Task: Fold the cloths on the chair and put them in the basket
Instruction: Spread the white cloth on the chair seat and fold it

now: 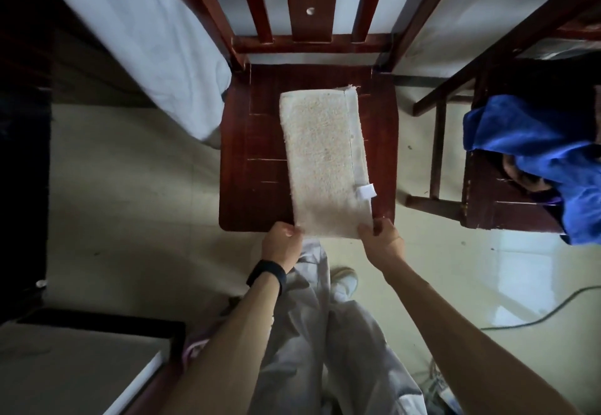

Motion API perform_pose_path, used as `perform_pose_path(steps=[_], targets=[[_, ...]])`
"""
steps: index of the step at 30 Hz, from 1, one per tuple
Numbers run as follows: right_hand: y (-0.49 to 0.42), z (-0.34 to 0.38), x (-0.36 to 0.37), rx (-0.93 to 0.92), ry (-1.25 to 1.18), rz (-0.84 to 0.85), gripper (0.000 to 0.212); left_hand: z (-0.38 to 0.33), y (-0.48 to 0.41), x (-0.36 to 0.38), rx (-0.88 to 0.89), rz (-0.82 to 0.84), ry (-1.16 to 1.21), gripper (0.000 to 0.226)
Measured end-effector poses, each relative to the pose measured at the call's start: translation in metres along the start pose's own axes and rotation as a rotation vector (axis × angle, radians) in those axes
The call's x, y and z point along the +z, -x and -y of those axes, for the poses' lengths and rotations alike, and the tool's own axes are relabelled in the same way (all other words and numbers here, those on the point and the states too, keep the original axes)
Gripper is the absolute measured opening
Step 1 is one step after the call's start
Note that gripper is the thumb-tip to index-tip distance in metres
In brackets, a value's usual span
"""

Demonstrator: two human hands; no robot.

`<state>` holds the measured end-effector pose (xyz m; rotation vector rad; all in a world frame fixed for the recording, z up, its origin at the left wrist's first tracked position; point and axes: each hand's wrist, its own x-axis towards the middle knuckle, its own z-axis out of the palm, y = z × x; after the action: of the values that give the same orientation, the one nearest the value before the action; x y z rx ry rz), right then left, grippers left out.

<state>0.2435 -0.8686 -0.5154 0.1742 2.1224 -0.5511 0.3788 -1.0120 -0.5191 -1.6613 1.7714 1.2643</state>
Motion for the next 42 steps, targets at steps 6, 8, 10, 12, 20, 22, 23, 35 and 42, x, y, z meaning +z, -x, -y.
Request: perform_pose_path(steps=[6,8,10,12,20,22,23,35,42], targets=[[0.047,-0.011,-0.009,0.046,-0.190,0.057,0.028,0.021,0.037,-0.018,-0.104,0.073,0.335,0.018],[0.070,-0.013,-0.013,0.046,-0.231,0.067,0.031,0.021,0.059,-0.032,-0.113,0.065,0.393,0.010],[0.089,-0.016,-0.018,0.048,-0.288,0.085,0.030,0.020,0.079,-0.047,-0.091,0.085,0.453,0.012],[0.102,-0.016,-0.023,0.052,-0.371,0.101,0.022,0.017,0.092,-0.060,-0.064,0.131,0.503,0.010],[0.099,0.032,-0.040,0.037,-0.483,0.174,0.009,-0.012,0.065,-0.097,-0.012,0.218,0.456,0.017],[0.092,0.046,-0.050,-0.054,-0.452,0.234,0.021,-0.020,0.057,-0.110,0.079,0.278,0.379,0.023],[0.087,0.051,-0.055,-0.109,-0.383,0.237,0.027,-0.023,0.051,-0.115,0.142,0.302,0.310,0.028],[-0.022,0.119,-0.043,-0.282,-0.021,-0.044,0.030,-0.094,-0.067,-0.109,0.423,0.017,-0.050,0.036],[-0.072,0.129,-0.027,-0.272,0.023,-0.117,0.036,-0.111,-0.114,-0.084,0.369,-0.037,-0.107,0.038]])
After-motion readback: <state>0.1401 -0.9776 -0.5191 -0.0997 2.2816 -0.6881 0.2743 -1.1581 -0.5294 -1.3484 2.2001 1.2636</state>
